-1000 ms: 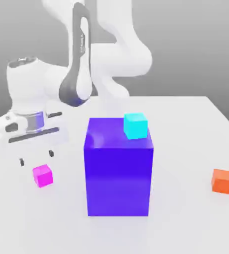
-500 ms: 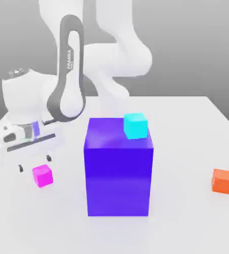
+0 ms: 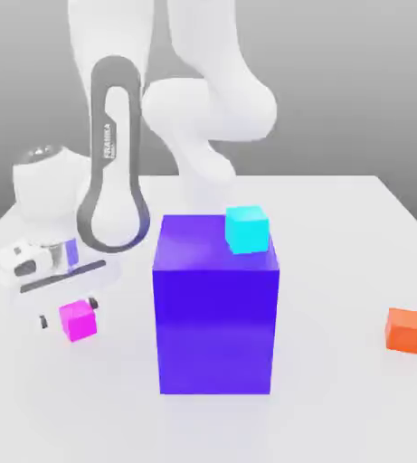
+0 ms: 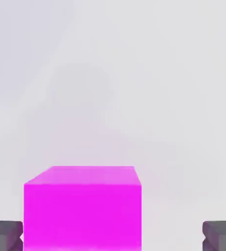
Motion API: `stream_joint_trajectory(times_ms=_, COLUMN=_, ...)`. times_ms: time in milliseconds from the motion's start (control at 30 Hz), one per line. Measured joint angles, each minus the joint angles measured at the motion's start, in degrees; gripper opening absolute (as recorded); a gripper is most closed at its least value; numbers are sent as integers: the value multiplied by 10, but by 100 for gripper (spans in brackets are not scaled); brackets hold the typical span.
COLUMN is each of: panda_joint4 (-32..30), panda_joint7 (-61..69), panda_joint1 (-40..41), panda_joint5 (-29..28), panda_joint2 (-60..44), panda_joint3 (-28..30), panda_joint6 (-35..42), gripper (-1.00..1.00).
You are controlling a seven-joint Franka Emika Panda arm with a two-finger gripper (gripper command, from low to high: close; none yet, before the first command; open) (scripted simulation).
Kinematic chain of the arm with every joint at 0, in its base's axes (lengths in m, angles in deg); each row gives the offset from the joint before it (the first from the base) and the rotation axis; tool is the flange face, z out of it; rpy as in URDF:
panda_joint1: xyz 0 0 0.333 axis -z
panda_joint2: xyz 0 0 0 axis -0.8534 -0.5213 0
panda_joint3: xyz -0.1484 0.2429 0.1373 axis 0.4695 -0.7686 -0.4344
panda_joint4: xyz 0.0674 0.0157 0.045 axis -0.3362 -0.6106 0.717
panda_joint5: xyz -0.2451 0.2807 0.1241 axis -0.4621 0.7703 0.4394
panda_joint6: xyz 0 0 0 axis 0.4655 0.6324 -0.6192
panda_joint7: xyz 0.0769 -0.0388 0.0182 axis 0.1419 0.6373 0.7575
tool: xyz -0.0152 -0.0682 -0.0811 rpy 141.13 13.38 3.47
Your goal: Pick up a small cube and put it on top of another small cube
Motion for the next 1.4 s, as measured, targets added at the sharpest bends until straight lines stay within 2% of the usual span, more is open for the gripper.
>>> stream_joint_trajectory(times_ms=100, panda_joint4=4, panda_joint7=40, panda_joint1=43, panda_joint5=53, panda_joint2=-18, panda_joint3=-58, panda_joint6=-23, gripper=0)
stream_joint_trajectory(times_ms=133, panda_joint4=5, panda_joint7=50, panda_joint1=56, panda_joint5=66, panda_joint2=-22, panda_joint3=-74, panda_joint6=-29, gripper=-100)
stream_joint_trajectory(times_ms=333, panda_joint4=5, panda_joint7=56, panda_joint1=62, panda_joint5=73, panda_joint2=-24, panda_joint3=-82, panda_joint6=-31, gripper=-100)
stream_joint_trajectory(times_ms=400, panda_joint4=4, panda_joint7=42, panda_joint1=45, panda_joint5=56, panda_joint2=-18, panda_joint3=-60, panda_joint6=-23, gripper=-100)
stream_joint_trajectory(times_ms=667, panda_joint4=-5, panda_joint7=-55, panda_joint1=-54, panda_joint5=-76, panda_joint2=25, panda_joint3=76, panda_joint6=29, gripper=-100)
stream_joint_trajectory(times_ms=967, panda_joint4=-18, panda_joint7=-162, panda_joint1=-126, panda_joint5=-222, panda_joint2=73, panda_joint3=187, panda_joint6=65, gripper=-100)
stream_joint_trajectory(times_ms=1200, panda_joint4=-33, panda_joint7=-251, panda_joint1=-153, panda_joint5=-343, panda_joint2=114, panda_joint3=244, panda_joint6=79, gripper=-100)
stream_joint_trajectory(times_ms=1400, panda_joint4=-50, panda_joint7=-331, panda_joint1=-140, panda_joint5=-450, panda_joint2=150, panda_joint3=256, panda_joint6=84, gripper=-100)
